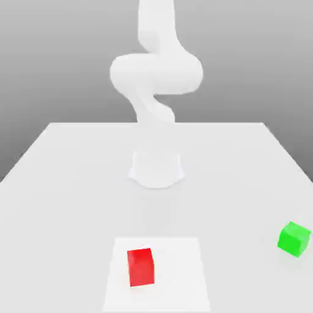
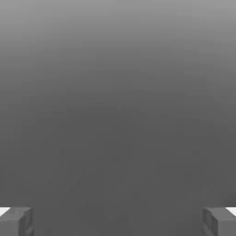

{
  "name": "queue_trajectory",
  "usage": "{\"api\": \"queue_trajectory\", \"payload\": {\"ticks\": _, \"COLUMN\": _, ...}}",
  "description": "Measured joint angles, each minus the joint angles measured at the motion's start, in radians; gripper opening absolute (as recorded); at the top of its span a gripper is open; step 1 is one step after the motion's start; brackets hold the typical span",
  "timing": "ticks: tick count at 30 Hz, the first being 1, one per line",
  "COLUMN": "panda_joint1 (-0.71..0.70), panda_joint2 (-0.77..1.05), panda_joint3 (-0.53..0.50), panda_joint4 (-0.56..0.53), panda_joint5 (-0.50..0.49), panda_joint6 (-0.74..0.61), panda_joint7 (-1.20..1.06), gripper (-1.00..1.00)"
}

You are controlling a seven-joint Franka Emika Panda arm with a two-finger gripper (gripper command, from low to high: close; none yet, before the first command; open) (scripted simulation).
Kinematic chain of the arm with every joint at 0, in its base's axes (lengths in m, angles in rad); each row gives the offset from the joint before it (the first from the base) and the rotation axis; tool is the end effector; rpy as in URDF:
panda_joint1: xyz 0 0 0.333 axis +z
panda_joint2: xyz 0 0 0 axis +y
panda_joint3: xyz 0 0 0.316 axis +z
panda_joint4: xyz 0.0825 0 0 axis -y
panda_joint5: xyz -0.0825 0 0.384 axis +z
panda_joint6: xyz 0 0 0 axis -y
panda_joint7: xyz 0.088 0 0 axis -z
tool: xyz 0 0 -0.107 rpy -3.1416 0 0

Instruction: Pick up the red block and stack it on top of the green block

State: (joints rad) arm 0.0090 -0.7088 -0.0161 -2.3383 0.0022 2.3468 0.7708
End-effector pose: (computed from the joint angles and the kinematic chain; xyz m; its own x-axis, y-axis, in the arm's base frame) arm 0.3818 -0.0047 0.6636 0.5383 -0.7044 0.4626 -0.5274 -0.7097 -0.4670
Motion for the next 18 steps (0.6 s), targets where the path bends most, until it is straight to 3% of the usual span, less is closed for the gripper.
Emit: {"api": "queue_trajectory", "payload": {"ticks": 18, "panda_joint1": 0.028, "panda_joint2": 0.659, "panda_joint3": -0.083, "panda_joint4": -0.276, "panda_joint5": 0.026, "panda_joint6": 0.338, "panda_joint7": -0.218, "gripper": 0.00}}
